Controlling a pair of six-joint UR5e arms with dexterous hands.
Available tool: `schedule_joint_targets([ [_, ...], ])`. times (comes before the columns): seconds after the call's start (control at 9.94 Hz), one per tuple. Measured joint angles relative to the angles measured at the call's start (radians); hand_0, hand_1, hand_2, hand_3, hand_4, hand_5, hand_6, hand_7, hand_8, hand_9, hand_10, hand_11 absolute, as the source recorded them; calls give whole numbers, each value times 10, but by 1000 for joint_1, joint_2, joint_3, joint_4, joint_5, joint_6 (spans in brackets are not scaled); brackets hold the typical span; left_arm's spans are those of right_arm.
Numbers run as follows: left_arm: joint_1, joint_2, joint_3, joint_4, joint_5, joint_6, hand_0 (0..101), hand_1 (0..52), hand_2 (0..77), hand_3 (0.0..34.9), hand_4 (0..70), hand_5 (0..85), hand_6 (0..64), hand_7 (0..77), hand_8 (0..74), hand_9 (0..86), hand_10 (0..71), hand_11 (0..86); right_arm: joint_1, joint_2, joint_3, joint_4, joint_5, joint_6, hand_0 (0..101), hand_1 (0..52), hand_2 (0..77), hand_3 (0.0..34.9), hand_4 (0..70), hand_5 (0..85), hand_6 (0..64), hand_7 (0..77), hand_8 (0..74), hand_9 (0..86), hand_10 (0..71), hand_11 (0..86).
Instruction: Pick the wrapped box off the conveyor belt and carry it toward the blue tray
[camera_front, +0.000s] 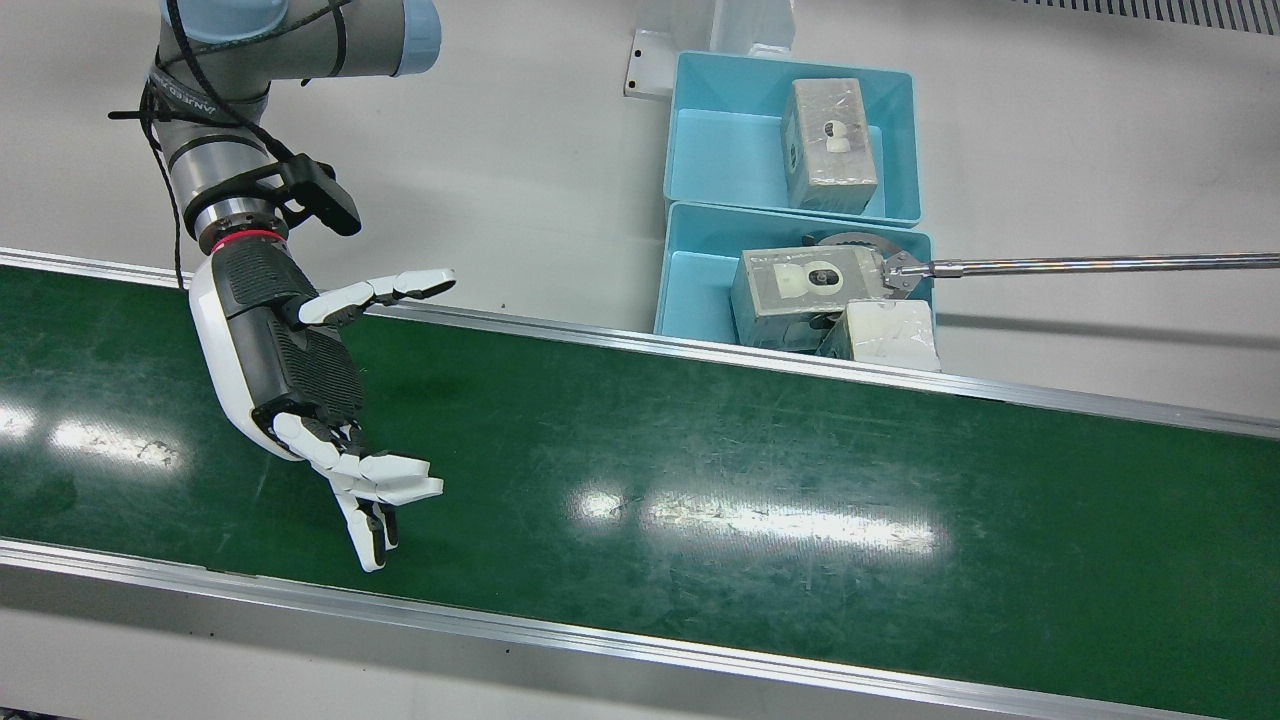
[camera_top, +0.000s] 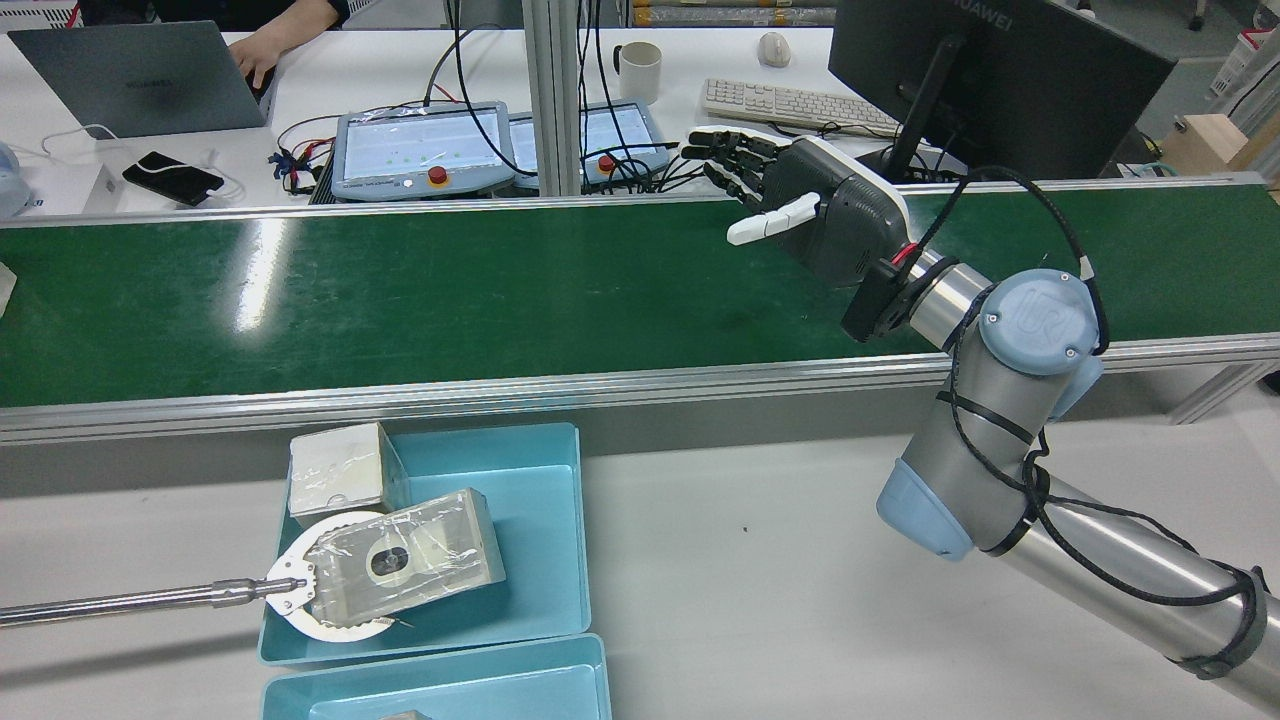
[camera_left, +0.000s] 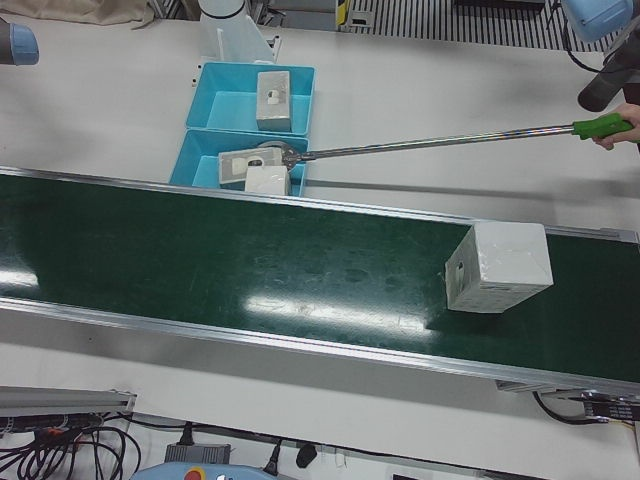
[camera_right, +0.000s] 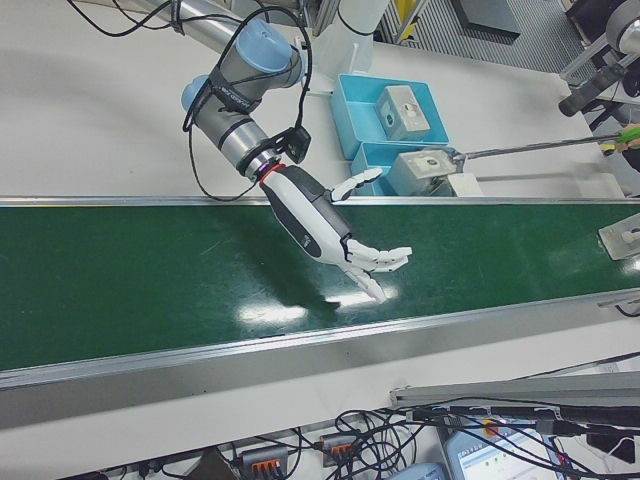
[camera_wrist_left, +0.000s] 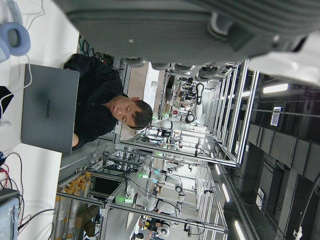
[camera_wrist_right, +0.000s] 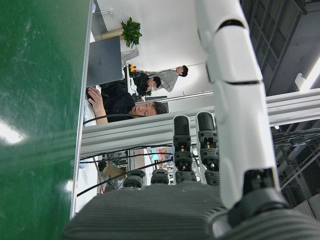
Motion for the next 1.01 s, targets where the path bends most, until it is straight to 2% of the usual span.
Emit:
schedule_joint_targets([
  [0.1,0,0,0,0,0,0,0,0,11,0,0,11,0,5,5,5,5,0,-5,0,-1,0,1,0,515,153,104,16,245,196,98,251,11,44,33,54],
  [0.2,0,0,0,0,0,0,0,0,11,0,0,11,0,5,5,5,5,0,-12,1,-1,0,2,0,509,153,65,16,245,191,98,251,11,44,33,54],
  [0.91,0,0,0,0,0,0,0,0,11,0,0,11,0,5,5,5,5,0,-29,2,1,0,2,1,508,153,76,15,245,191,104,262,11,44,33,54],
  [1.01,0,0,0,0,0,0,0,0,11,0,0,11,0,5,5,5,5,0,-29,1,1,0,1,1,508,153,71,15,229,191,104,245,11,44,33,54],
])
